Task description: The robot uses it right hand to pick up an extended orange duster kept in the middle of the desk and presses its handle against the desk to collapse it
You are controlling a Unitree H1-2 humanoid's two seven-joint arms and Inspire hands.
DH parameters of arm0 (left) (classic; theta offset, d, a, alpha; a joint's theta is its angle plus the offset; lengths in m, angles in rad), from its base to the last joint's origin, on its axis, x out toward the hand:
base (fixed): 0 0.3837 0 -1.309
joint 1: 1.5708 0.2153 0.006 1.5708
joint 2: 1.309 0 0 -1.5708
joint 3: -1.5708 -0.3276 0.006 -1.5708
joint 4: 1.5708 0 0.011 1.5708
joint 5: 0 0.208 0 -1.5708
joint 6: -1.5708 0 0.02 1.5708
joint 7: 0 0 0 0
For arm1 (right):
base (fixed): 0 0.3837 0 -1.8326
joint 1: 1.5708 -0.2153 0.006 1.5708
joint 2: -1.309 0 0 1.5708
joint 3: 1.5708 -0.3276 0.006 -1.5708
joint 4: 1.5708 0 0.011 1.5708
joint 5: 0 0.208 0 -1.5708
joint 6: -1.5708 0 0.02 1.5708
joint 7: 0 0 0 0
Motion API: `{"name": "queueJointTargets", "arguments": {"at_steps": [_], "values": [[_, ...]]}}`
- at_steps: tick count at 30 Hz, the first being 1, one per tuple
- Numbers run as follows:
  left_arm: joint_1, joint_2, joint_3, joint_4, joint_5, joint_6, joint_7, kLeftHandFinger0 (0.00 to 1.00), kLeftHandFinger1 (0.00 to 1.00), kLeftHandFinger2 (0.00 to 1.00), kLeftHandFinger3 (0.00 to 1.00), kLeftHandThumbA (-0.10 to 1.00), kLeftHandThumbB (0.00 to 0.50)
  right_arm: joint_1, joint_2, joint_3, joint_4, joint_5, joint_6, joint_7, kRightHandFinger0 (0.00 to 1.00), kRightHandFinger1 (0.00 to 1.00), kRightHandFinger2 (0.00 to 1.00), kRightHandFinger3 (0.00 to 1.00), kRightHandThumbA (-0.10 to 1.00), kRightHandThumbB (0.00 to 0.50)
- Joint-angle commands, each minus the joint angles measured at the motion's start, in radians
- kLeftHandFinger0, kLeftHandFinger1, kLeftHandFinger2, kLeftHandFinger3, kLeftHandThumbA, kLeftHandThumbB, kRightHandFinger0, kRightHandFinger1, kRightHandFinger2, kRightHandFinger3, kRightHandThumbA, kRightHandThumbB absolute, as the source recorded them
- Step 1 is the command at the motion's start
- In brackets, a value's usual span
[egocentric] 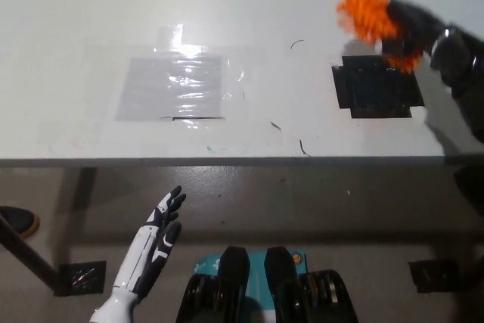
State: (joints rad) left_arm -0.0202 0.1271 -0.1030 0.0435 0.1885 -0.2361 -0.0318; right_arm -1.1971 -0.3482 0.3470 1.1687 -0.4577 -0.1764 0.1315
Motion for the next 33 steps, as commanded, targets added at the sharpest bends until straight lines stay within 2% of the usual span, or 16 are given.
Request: {"name": "queueJointTargets", "arguments": {"at_steps": [1, 3, 4, 7, 9, 11, 14, 15, 16, 18, 19, 20, 22, 23, 28, 33], "values": [[-0.009, 0.008, 0.008, -0.018, -0.003, -0.041, 0.004, 1.00, 1.00, 1.00, 1.00, 1.00, 0.041, -0.093, -0.055, -0.101, -0.273, 0.088, -0.091, -0.031, 0.12, 0.55, 0.80, 0.87, -0.10, 0.123], [-0.009, 0.005, 0.007, -0.010, 0.004, -0.049, 0.009, 1.00, 1.00, 1.00, 1.00, 1.00, 0.038, -0.098, -0.051, -0.138, -0.373, 0.100, -0.025, -0.031, 0.11, 0.53, 0.79, 0.86, -0.10, 0.126], [-0.006, 0.004, 0.005, -0.012, 0.007, -0.047, 0.010, 1.00, 1.00, 1.00, 1.00, 1.00, 0.039, -0.104, -0.038, -0.171, -0.414, 0.104, -0.026, -0.079, 0.07, 0.48, 0.74, 0.78, -0.10, 0.151], [0.002, 0.004, 0.002, -0.017, 0.014, -0.046, 0.011, 1.00, 1.00, 1.00, 1.00, 1.00, 0.035, -0.077, -0.014, -0.224, -0.482, 0.101, -0.045, -0.145, 0.00, 0.37, 0.68, 0.74, -0.10, 0.130], [0.007, 0.004, 0.003, -0.024, 0.012, -0.039, 0.008, 1.00, 1.00, 1.00, 1.00, 1.00, 0.032, -0.067, 0.010, -0.254, -0.460, 0.097, -0.100, -0.220, 0.00, 0.28, 0.63, 0.66, -0.10, 0.123], [0.000, 0.003, 0.005, -0.018, 0.009, -0.042, 0.010, 1.00, 1.00, 1.00, 1.00, 1.00, 0.041, -0.057, 0.037, -0.282, -0.420, 0.085, -0.172, -0.307, 0.00, 0.28, 0.64, 0.66, -0.10, 0.131], [-0.011, 0.005, 0.006, -0.008, 0.005, -0.048, 0.009, 1.00, 1.00, 1.00, 1.00, 1.00, 0.042, -0.050, 0.071, -0.323, -0.370, 0.092, -0.203, -0.392, 0.00, 0.23, 0.59, 0.55, -0.10, 0.162], [-0.011, 0.005, 0.005, -0.009, 0.007, -0.048, 0.009, 1.00, 1.00, 1.00, 1.00, 1.00, 0.044, -0.046, 0.081, -0.336, -0.366, 0.099, -0.193, -0.400, 0.00, 0.23, 0.60, 0.55, -0.10, 0.161], [-0.010, 0.002, 0.006, -0.006, 0.005, -0.053, 0.012, 1.00, 1.00, 1.00, 1.00, 1.00, 0.040, -0.036, 0.096, -0.351, -0.356, 0.110, -0.201, -0.418, 0.00, 0.26, 0.63, 0.59, -0.10, 0.157], [-0.003, -0.002, 0.005, -0.014, 0.006, -0.046, 0.012, 1.00, 1.00, 1.00, 1.00, 1.00, 0.029, -0.019, 0.125, -0.382, -0.334, 0.130, -0.210, -0.448, 0.00, 0.23, 0.62, 0.63, -0.10, 0.146], [-0.006, -0.002, 0.006, -0.015, 0.005, -0.045, 0.013, 1.00, 1.00, 1.00, 1.00, 1.00, 0.021, -0.017, 0.140, -0.393, -0.312, 0.129, -0.219, -0.482, 0.00, 0.21, 0.60, 0.65, -0.10, 0.158], [-0.024, -0.002, 0.010, -0.006, 0.000, -0.049, 0.014, 1.00, 1.00, 1.00, 1.00, 1.00, 0.013, -0.034, 0.146, -0.397, -0.272, 0.125, -0.250, -0.509, 0.00, 0.14, 0.53, 0.63, -0.10, 0.150], [-0.028, -0.004, 0.013, 0.000, -0.001, -0.052, 0.018, 1.00, 1.00, 1.00, 1.00, 1.00, 0.030, -0.042, 0.151, -0.396, -0.220, 0.119, -0.284, -0.530, 0.00, 0.13, 0.52, 0.62, -0.10, 0.137], [-0.030, -0.005, 0.013, 0.003, -0.001, -0.054, 0.019, 1.00, 1.00, 1.00, 1.00, 1.00, 0.041, -0.047, 0.159, -0.396, -0.171, 0.113, -0.290, -0.555, 0.00, 0.11, 0.49, 0.57, -0.10, 0.133], [0.008, -0.017, 0.008, -0.017, -0.008, -0.044, 0.017, 1.00, 1.00, 1.00, 1.00, 1.00, 0.035, -0.014, 0.181, -0.380, -0.086, 0.126, -0.294, -0.629, 0.00, 0.07, 0.44, 0.51, -0.10, 0.114], [0.016, -0.016, 0.008, -0.016, -0.003, -0.050, 0.017, 1.00, 1.00, 1.00, 1.00, 1.00, 0.033, -0.013, 0.193, -0.370, -0.051, 0.138, -0.294, -0.688, 0.00, 0.03, 0.38, 0.47, -0.10, 0.127]]}}
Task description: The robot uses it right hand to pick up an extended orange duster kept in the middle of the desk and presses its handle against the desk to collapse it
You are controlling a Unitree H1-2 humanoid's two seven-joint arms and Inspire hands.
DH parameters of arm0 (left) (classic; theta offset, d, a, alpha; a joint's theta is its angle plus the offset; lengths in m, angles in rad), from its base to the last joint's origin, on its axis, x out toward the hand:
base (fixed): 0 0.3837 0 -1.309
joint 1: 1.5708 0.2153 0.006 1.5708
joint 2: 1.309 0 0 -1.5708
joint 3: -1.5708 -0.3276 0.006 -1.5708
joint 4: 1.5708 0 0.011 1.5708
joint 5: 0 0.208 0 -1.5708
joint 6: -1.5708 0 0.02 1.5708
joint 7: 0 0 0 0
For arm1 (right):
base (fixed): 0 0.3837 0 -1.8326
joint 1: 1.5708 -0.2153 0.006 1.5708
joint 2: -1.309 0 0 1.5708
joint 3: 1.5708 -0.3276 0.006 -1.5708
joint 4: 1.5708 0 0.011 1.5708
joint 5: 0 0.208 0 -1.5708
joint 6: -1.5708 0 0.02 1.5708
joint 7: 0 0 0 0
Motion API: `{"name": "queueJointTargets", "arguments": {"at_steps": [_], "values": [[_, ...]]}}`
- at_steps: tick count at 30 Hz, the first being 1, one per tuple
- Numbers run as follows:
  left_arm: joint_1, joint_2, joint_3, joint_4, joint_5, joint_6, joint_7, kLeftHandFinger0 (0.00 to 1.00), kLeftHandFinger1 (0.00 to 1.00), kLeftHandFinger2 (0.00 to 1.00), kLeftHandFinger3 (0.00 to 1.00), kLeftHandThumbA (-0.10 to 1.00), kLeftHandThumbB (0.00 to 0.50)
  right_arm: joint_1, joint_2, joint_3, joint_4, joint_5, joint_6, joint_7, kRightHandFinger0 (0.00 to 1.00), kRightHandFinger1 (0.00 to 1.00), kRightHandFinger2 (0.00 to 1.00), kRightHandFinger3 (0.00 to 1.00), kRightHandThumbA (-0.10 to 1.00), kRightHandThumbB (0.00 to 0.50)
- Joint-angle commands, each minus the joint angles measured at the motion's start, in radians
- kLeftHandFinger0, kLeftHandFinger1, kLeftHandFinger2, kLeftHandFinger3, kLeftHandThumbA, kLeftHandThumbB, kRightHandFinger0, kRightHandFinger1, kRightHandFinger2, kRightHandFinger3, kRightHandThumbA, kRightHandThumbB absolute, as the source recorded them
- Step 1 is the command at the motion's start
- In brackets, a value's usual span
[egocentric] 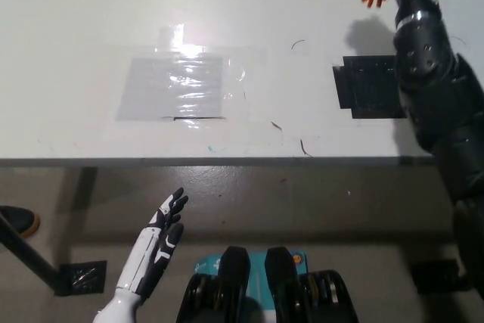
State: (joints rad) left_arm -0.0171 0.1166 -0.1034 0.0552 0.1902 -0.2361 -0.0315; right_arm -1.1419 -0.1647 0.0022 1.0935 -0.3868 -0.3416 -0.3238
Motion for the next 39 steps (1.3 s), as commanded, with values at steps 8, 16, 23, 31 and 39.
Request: {"name": "queueJointTargets", "arguments": {"at_steps": [8, 16, 23, 31, 39], "values": [[0.024, -0.008, 0.007, -0.014, -0.002, -0.067, 0.020, 1.00, 1.00, 1.00, 1.00, 1.00, 0.026, -0.072, 0.033, -0.034, 0.049, 0.138, -0.128, -0.271, 0.00, 0.02, 0.38, 0.45, -0.10, 0.110], [0.035, -0.007, 0.005, -0.016, 0.005, -0.074, 0.018, 1.00, 1.00, 1.00, 1.00, 1.00, 0.023, -0.090, 0.039, -0.007, 0.037, 0.166, -0.128, -0.319, 0.00, 0.14, 0.52, 0.62, -0.10, 0.098], [0.038, -0.008, 0.004, -0.019, 0.008, -0.067, 0.016, 1.00, 1.00, 1.00, 1.00, 1.00, 0.024, -0.135, 0.023, 0.018, -0.005, 0.164, -0.128, -0.355, 0.00, 0.09, 0.43, 0.56, -0.10, 0.107], [0.033, -0.012, 0.006, -0.007, 0.003, -0.077, 0.019, 1.00, 1.00, 1.00, 1.00, 1.00, 0.020, -0.156, 0.012, 0.022, -0.045, 0.176, -0.128, -0.365, 0.00, 0.06, 0.39, 0.51, -0.10, 0.104], [0.042, -0.012, 0.005, -0.011, 0.006, -0.076, 0.017, 1.00, 1.00, 1.00, 1.00, 1.00, 0.021, -0.144, 0.023, 0.025, -0.052, 0.190, -0.128, -0.399, 0.00, 0.04, 0.38, 0.51, -0.10, 0.099]]}}
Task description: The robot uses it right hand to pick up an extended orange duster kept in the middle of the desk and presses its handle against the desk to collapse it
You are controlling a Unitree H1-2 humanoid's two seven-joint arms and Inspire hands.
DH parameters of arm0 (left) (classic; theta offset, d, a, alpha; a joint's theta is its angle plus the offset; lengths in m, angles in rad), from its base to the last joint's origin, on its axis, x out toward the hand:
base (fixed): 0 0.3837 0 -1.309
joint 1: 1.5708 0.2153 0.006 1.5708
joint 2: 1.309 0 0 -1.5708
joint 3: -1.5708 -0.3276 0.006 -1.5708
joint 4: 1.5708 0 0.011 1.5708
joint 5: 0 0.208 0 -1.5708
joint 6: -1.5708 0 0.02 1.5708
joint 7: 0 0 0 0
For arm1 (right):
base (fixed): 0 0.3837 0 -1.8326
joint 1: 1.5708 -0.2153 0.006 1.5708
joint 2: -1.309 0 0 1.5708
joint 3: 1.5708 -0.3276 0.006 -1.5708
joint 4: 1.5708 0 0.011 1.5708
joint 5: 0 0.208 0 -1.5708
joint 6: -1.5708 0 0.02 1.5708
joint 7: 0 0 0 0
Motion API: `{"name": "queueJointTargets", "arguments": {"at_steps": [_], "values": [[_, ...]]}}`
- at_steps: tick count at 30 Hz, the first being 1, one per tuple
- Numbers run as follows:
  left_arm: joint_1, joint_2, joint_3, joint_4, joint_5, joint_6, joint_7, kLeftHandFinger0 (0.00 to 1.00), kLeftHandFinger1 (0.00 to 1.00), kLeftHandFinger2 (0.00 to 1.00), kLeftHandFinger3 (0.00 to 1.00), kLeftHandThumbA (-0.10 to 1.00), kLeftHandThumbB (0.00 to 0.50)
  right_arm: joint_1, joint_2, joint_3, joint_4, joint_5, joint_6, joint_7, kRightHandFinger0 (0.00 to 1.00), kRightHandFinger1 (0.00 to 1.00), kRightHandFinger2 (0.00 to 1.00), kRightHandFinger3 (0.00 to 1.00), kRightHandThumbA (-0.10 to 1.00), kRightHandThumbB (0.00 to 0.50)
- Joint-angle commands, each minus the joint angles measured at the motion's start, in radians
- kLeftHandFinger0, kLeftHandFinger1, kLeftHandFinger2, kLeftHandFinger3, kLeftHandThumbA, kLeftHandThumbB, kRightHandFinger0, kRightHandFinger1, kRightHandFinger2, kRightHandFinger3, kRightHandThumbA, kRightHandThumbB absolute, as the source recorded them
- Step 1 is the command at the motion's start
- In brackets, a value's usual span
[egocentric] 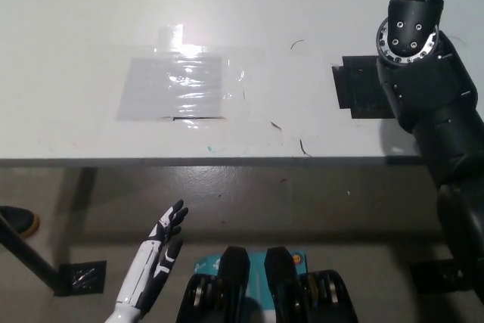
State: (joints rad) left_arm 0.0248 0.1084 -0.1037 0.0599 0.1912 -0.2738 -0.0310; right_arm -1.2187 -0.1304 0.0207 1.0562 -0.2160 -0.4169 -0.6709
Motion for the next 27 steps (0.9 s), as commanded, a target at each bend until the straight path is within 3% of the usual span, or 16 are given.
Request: {"name": "queueJointTargets", "arguments": {"at_steps": [1, 7, 13, 15, 22, 27], "values": [[0.000, -0.005, 0.006, -0.014, 0.005, -0.039, 0.018, 1.00, 1.00, 1.00, 1.00, 1.00, 0.023, -0.066, -0.009, 0.003, -0.014, 0.026, -0.053, -0.052, 0.00, 0.04, 0.38, 0.50, -0.10, 0.103], [0.007, -0.008, 0.005, -0.013, -0.002, -0.051, 0.017, 1.00, 1.00, 1.00, 1.00, 1.00, 0.010, -0.042, 0.009, -0.020, 0.004, 0.069, -0.053, -0.044, 0.00, 0.00, 0.32, 0.46, -0.10, 0.099], [0.005, -0.010, 0.005, -0.017, 0.005, -0.042, 0.017, 1.00, 1.00, 1.00, 1.00, 1.00, 0.016, -0.016, 0.037, -0.058, 0.051, 0.123, -0.053, -0.024, 0.00, 0.04, 0.36, 0.43, -0.10, 0.094], [0.003, -0.011, 0.007, -0.014, 0.007, -0.046, 0.020, 1.00, 1.00, 1.00, 1.00, 1.00, 0.015, 0.003, 0.051, -0.069, 0.069, 0.141, -0.053, 0.013, 0.00, 0.04, 0.37, 0.47, -0.10, 0.065], [-0.001, -0.010, 0.008, -0.021, 0.001, -0.038, 0.015, 1.00, 1.00, 1.00, 1.00, 1.00, 0.016, 0.052, 0.076, -0.034, 0.139, 0.102, -0.053, -0.026, 0.00, 0.07, 0.41, 0.56, -0.10, 0.074], [-0.002, -0.006, 0.011, -0.028, 0.007, -0.030, 0.016, 1.00, 1.00, 1.00, 1.00, 1.00, 0.029, 0.122, 0.096, 0.006, 0.214, 0.087, -0.053, -0.015, 0.00, 0.06, 0.38, 0.48, -0.10, 0.106]]}}
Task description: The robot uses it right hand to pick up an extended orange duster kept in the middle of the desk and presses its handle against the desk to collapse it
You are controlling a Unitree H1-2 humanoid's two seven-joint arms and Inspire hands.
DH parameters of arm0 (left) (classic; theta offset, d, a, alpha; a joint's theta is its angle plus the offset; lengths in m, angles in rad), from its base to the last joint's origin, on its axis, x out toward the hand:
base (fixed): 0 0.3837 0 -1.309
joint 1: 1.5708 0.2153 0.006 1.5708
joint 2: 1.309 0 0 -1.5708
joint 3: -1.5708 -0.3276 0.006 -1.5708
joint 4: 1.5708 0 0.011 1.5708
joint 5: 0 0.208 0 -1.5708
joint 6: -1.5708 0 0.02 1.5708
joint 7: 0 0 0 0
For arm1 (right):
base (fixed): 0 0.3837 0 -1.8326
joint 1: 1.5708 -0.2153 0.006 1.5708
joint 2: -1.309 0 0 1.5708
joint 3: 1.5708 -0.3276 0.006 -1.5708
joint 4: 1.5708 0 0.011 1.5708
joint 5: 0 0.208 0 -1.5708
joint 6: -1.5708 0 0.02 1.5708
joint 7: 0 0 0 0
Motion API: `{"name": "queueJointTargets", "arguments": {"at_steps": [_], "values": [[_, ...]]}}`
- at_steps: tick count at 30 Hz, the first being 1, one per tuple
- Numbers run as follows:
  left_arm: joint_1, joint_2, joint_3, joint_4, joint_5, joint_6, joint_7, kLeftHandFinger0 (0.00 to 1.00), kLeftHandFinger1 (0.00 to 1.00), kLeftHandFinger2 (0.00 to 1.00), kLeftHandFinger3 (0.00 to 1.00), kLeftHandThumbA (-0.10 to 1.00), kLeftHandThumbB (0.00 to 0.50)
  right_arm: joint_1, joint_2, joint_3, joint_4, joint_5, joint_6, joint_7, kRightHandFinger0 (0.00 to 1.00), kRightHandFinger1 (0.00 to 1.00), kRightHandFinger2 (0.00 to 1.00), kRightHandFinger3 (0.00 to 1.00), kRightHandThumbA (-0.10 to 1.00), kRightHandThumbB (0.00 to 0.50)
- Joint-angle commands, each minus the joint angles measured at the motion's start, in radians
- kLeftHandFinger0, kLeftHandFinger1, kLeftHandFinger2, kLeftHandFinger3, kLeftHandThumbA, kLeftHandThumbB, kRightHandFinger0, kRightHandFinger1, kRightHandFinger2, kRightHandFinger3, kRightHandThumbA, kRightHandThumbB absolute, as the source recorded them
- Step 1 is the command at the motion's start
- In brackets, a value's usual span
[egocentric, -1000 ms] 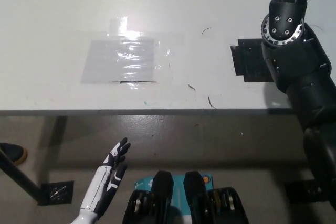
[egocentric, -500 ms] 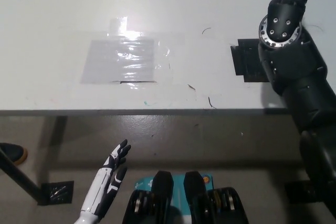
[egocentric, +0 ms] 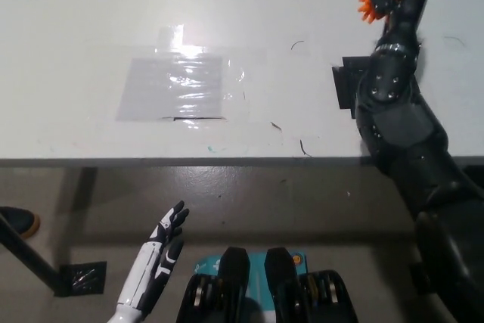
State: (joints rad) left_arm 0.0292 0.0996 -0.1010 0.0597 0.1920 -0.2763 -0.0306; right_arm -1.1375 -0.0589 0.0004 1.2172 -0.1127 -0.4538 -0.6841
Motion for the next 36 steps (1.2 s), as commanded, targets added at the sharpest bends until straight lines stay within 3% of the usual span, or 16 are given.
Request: {"name": "queueJointTargets", "arguments": {"at_steps": [1, 5, 9, 12, 17, 21, 23, 26, 30, 33, 35, 36], "values": [[-0.006, 0.003, 0.009, -0.027, 0.009, -0.030, 0.017, 1.00, 1.00, 1.00, 1.00, 1.00, 0.035, 0.052, 0.025, 0.036, 0.059, -0.018, -0.016, 0.006, 0.00, 0.06, 0.38, 0.46, -0.10, 0.107], [-0.010, 0.006, 0.010, -0.022, 0.002, -0.036, 0.012, 1.00, 1.00, 1.00, 1.00, 1.00, 0.017, 0.101, 0.021, 0.045, 0.132, -0.002, -0.016, 0.093, 0.00, 0.09, 0.42, 0.48, -0.10, 0.127], [-0.007, 0.009, 0.011, -0.030, -0.007, -0.028, 0.005, 1.00, 1.00, 1.00, 1.00, 1.00, 0.013, 0.135, 0.008, 0.059, 0.175, -0.015, -0.016, 0.121, 0.00, 0.04, 0.36, 0.41, -0.10, 0.137], [-0.010, 0.010, 0.013, -0.029, -0.012, -0.031, 0.004, 1.00, 1.00, 1.00, 1.00, 1.00, 0.018, 0.155, -0.013, 0.114, 0.200, -0.070, 0.005, 0.090, 0.00, 0.09, 0.43, 0.46, -0.10, 0.089], [-0.014, 0.010, 0.012, -0.023, -0.002, -0.029, 0.008, 1.00, 1.00, 1.00, 1.00, 1.00, 0.041, 0.193, -0.040, 0.107, 0.209, -0.044, 0.013, 0.143, 0.00, 0.10, 0.41, 0.39, -0.10, 0.106], [-0.009, 0.011, 0.013, -0.025, -0.006, -0.024, 0.006, 1.00, 1.00, 1.00, 1.00, 1.00, 0.045, 0.214, -0.055, 0.096, 0.216, -0.032, 0.037, 0.168, 0.00, 0.04, 0.35, 0.30, -0.10, 0.105], [-0.010, 0.012, 0.015, -0.033, -0.005, -0.013, 0.006, 1.00, 1.00, 1.00, 1.00, 1.00, 0.052, 0.208, -0.060, 0.086, 0.214, -0.023, 0.027, 0.171, 0.00, 0.07, 0.39, 0.30, -0.10, 0.102], [-0.015, 0.012, 0.018, -0.037, -0.007, -0.007, 0.006, 1.00, 1.00, 1.00, 1.00, 1.00, 0.049, 0.164, -0.070, 0.100, 0.194, -0.045, -0.016, 0.143, 0.00, 0.15, 0.50, 0.43, -0.10, 0.117], [-0.023, 0.015, 0.023, -0.027, -0.008, -0.014, 0.007, 1.00, 1.00, 1.00, 1.00, 1.00, 0.042, 0.076, -0.113, 0.199, 0.044, -0.136, -0.016, 0.113, 0.00, 0.10, 0.45, 0.40, -0.10, 0.109], [-0.024, 0.015, 0.021, -0.018, -0.003, -0.024, 0.008, 1.00, 1.00, 1.00, 1.00, 1.00, 0.037, 0.043, -0.148, 0.253, -0.021, -0.159, -0.016, 0.141, 0.00, 0.16, 0.54, 0.51, -0.10, 0.118], [-0.021, 0.013, 0.021, -0.019, -0.015, -0.026, 0.004, 1.00, 1.00, 1.00, 1.00, 1.00, 0.034, 0.004, -0.180, 0.307, -0.052, -0.200, -0.016, 0.142, 0.00, 0.18, 0.56, 0.58, -0.10, 0.152], [-0.018, 0.012, 0.021, -0.023, -0.024, -0.026, 0.001, 1.00, 1.00, 1.00, 1.00, 1.00, 0.004, -0.019, -0.195, 0.340, -0.049, -0.228, -0.016, 0.131, 0.00, 0.17, 0.49, 0.54, -0.10, 0.156]]}}
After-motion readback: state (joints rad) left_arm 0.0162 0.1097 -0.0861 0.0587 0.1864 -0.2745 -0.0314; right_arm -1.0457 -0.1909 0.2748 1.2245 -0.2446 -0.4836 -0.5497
